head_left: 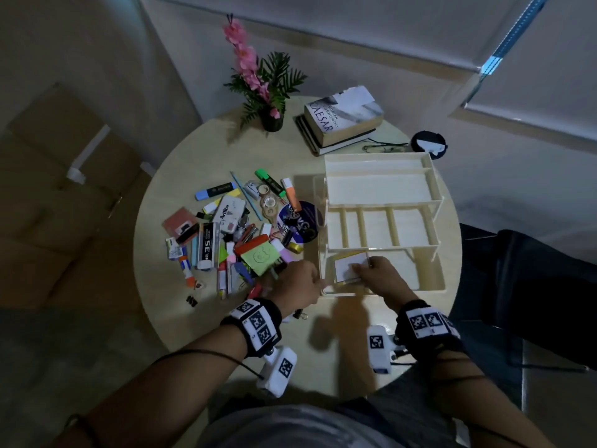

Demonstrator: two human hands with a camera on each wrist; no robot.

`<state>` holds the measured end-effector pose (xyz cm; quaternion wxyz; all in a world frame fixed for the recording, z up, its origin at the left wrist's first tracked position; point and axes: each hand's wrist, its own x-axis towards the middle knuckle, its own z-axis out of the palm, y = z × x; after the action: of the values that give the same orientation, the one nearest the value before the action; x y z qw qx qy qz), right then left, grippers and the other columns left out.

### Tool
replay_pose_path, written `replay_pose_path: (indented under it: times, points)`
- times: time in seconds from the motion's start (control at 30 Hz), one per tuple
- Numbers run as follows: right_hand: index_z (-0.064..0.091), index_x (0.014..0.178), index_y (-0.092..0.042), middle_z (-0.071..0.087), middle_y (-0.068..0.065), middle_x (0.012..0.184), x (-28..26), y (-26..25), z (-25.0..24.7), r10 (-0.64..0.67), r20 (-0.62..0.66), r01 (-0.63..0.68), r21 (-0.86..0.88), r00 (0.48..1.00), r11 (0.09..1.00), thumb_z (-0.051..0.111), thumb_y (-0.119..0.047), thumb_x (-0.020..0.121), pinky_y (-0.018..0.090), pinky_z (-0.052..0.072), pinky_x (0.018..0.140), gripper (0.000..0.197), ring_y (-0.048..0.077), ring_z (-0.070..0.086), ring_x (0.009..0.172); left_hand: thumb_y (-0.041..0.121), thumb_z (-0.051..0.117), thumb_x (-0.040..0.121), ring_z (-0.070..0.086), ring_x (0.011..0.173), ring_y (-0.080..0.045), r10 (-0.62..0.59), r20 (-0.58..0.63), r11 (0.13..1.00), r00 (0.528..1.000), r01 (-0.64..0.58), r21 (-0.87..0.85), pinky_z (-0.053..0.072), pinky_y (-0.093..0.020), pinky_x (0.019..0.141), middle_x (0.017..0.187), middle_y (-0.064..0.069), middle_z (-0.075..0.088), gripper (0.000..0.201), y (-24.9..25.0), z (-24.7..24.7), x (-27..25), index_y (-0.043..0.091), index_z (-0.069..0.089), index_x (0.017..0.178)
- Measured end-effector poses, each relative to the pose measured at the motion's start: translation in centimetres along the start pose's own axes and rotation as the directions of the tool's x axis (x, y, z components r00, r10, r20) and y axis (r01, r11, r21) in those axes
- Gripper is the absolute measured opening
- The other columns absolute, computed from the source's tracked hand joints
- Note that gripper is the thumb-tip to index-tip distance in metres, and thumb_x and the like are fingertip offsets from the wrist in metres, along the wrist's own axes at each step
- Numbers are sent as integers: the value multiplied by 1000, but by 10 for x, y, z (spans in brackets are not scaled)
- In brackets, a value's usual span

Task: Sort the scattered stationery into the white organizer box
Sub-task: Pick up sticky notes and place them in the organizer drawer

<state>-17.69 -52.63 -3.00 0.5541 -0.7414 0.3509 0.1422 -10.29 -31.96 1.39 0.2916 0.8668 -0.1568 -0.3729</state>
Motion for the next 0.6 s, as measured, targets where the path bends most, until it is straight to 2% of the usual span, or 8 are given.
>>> replay_pose_path:
  times: [0.07, 0.13, 0.23, 0.3, 0.37, 0.47, 0.53, 0.6]
  points:
    - [61, 79, 3, 63, 15, 75, 17, 0, 12, 6, -43, -5, 19, 999, 1000, 72, -31, 97, 32, 46, 62, 41, 25, 60, 70, 29, 70, 100, 77, 74, -21, -20, 8, 1000, 1000, 20, 2, 64, -44, 75, 78, -8, 77, 24, 1, 7, 5, 7, 69, 89]
    - [62, 78, -1, 67, 17, 75, 29, 0, 23, -8, -55, 8, -3, 998, 1000, 76, -33, 94, 38, 49, 63, 39, 29, 64, 69, 28, 71, 98, 77, 74, -23, -40, -12, 999, 999, 40, 0, 64, -47, 74, 76, -8, 75, 23, -1, 13, 9, 10, 67, 85]
    - [66, 85, 4, 71, 22, 78, 43, 6, 34, -5, -64, 3, -32, 998, 999, 77, -32, 91, 47, 57, 63, 39, 37, 70, 71, 28, 72, 96, 76, 68, -23, -46, -52, 998, 998, 44, -33, 64, -48, 70, 72, -8, 74, 27, -6, 18, 9, 9, 64, 80]
    - [65, 76, -3, 68, 12, 69, 41, 3, 32, -3, -96, -4, -78, 995, 997, 80, -29, 88, 45, 56, 64, 32, 29, 67, 66, 28, 72, 97, 75, 64, -20, -34, -60, 999, 998, 32, -42, 63, -47, 68, 71, -7, 74, 28, -7, 20, 7, 8, 65, 80]
    - [65, 72, -9, 69, 6, 70, 35, -1, 28, -12, -114, -4, -140, 993, 990, 82, -30, 85, 37, 53, 65, 30, 24, 66, 68, 29, 71, 99, 74, 63, -19, -32, -63, 999, 997, 30, -42, 63, -46, 68, 72, -7, 74, 28, -8, 20, 4, 8, 68, 81]
    - [66, 69, -15, 69, 3, 70, 29, -1, 22, -27, -159, -12, -239, 987, 971, 78, -27, 87, 31, 45, 65, 25, 27, 68, 74, 32, 68, 100, 74, 66, -21, -26, -65, 999, 998, 25, -21, 62, -45, 69, 73, -7, 74, 31, -10, 19, 2, 9, 67, 80]
    - [66, 67, -20, 68, 1, 70, 24, -1, 23, -43, -187, -15, -298, 981, 955, 73, -24, 91, 31, 46, 68, 25, 30, 69, 78, 34, 67, 100, 73, 67, -23, -9, -67, 1000, 998, 8, -4, 62, -46, 69, 72, -7, 73, 32, -11, 19, 1, 9, 66, 80]
    - [64, 67, -24, 65, 0, 73, 21, -2, 24, -46, -217, -22, -299, 975, 954, 77, -22, 89, 31, 46, 72, 26, 28, 65, 79, 34, 67, 100, 72, 69, -22, 20, -61, 1000, 998, -19, 8, 62, -45, 69, 75, -7, 74, 27, -12, 17, -3, 11, 69, 85]
